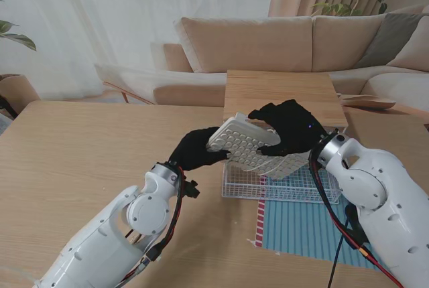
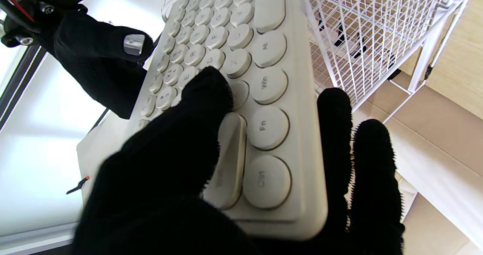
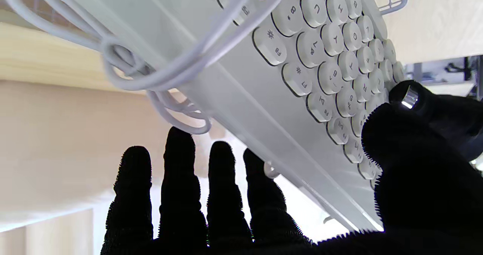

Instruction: Unroll the mouse pad and set up the keyboard and mouse from the tabletop organizer

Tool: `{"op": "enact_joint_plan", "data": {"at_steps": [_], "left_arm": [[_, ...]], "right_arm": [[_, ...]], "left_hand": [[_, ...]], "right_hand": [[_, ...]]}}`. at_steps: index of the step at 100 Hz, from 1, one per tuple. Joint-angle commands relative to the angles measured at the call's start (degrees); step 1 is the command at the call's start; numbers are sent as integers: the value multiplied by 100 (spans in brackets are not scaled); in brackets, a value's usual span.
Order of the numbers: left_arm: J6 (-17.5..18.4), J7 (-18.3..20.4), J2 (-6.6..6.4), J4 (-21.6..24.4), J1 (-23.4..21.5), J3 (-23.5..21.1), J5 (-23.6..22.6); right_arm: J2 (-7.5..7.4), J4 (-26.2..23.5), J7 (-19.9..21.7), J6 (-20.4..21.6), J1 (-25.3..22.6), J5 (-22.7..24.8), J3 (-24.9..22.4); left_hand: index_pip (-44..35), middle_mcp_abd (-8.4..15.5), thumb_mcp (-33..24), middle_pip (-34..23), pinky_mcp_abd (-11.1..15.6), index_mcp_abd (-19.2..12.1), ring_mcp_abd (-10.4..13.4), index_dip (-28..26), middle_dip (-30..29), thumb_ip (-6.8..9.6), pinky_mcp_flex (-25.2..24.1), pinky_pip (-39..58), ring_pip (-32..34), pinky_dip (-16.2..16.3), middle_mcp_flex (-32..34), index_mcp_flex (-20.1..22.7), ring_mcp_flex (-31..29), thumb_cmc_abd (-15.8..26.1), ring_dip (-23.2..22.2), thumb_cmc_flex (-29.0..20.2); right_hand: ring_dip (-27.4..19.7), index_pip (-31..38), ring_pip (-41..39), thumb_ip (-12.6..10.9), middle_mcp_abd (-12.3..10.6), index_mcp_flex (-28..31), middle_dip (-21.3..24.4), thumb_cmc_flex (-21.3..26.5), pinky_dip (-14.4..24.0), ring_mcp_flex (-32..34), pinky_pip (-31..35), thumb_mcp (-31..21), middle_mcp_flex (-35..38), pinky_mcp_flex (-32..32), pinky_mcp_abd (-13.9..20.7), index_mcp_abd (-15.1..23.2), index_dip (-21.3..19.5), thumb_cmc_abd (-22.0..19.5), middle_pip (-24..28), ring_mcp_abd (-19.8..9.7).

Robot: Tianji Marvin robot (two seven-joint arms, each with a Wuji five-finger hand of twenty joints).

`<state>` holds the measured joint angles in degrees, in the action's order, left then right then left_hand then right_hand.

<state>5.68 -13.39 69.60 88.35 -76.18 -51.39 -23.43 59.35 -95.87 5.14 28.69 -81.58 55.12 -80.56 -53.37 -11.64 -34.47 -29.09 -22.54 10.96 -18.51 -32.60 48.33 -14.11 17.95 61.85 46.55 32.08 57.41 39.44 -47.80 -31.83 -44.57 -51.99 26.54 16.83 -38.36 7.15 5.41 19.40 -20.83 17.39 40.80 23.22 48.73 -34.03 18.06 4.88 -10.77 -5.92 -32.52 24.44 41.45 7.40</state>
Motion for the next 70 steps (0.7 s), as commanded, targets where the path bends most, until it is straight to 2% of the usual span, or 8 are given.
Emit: {"op": "enact_joint_plan", "data": {"at_steps": [1,18,36,44,70], "left_arm": [[-9,59,-53,-85,-19,-20,-27],[133,36,-80,-159,34,-4,-216],[243,11,-102,-205,71,20,-383],[272,5,-107,-211,78,32,-422],[277,6,-111,-208,93,60,-463]], "right_arm": [[2,-42,92,-38,-122,-48,-121],[-36,-142,600,-59,-349,-499,-548],[-78,-133,883,-21,-517,-669,-841],[-98,-88,1013,-41,-542,-716,-900],[-222,73,1833,-248,-498,-959,-816]], "left_hand": [[-411,-148,-1270,-404,205,-102,104,-177,341,156,36,78,-20,-35,398,324,-141,217,-33,-694],[-428,-105,-1309,-379,273,-148,150,-186,368,137,44,52,-30,-59,396,310,-128,203,-45,-673],[-456,-77,-1344,-348,326,-188,180,-186,396,124,46,34,-43,-79,400,302,-116,188,-56,-661],[-465,-74,-1359,-332,342,-188,185,-177,407,119,43,28,-55,-87,402,303,-97,183,-60,-654],[-491,-66,-1373,-311,360,-200,192,-158,428,106,43,38,-47,-92,405,293,-106,185,-78,-635]], "right_hand": [[-132,-96,239,-248,78,-138,96,-226,-72,-219,-279,185,-201,-157,98,-174,62,-79,-186,95],[-238,-151,472,-237,83,-196,165,-136,-98,-331,-535,231,-296,-214,160,-172,56,-5,-289,25],[-283,-174,577,-219,67,-184,191,-53,-90,-398,-737,277,-303,-213,271,-170,36,140,-323,-111],[-303,-166,612,-214,60,-152,196,3,-84,-414,-804,272,-280,-205,314,-169,23,227,-329,-148],[-340,-140,662,-187,-10,-52,185,139,-73,-384,-994,269,-200,-152,384,-76,-20,355,-296,-201]]}}
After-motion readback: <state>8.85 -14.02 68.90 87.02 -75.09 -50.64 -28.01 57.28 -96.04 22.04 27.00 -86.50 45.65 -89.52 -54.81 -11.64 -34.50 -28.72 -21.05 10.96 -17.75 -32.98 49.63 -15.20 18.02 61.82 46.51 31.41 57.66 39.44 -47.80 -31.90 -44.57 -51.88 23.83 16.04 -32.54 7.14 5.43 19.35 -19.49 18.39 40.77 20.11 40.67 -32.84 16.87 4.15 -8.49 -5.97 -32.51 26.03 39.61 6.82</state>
